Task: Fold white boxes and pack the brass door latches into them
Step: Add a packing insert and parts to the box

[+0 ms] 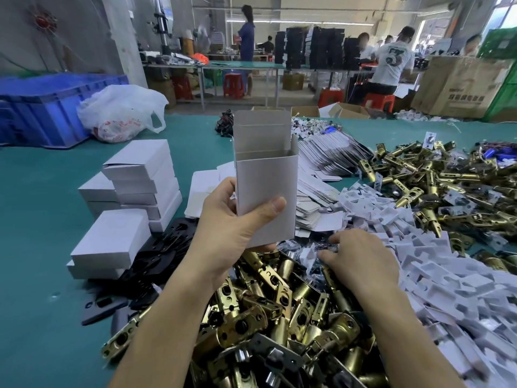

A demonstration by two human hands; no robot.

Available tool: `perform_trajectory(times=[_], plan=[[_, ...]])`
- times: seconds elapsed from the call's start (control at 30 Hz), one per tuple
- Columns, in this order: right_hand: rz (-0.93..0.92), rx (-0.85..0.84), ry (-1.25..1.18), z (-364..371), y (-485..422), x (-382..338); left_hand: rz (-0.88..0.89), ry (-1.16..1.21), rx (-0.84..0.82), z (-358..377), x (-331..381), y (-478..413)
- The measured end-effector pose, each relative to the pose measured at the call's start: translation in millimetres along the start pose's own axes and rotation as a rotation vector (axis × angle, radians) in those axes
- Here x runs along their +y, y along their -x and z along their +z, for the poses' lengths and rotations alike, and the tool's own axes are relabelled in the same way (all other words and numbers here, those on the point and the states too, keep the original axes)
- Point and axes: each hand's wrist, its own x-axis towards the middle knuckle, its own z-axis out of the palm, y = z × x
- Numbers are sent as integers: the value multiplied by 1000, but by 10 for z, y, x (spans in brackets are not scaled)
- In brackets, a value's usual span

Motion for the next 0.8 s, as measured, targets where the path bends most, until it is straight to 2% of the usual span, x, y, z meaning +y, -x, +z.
perform_trajectory(times=[0.53,0.6,0.7,0.8], plan=[[-48,12,-320,-111,-65,137,-20,-29,-25,-14,-62,-27],[-42,12,-456,-270,-39,154,-34,-63,-44,-20,-81,-38],[-37,35,-819,-552,72,96,-64,-97,-76,-30,-124,-45],[-125,159,-1099,-821,194,10,-93,-116,-186,-27,-140,-31]])
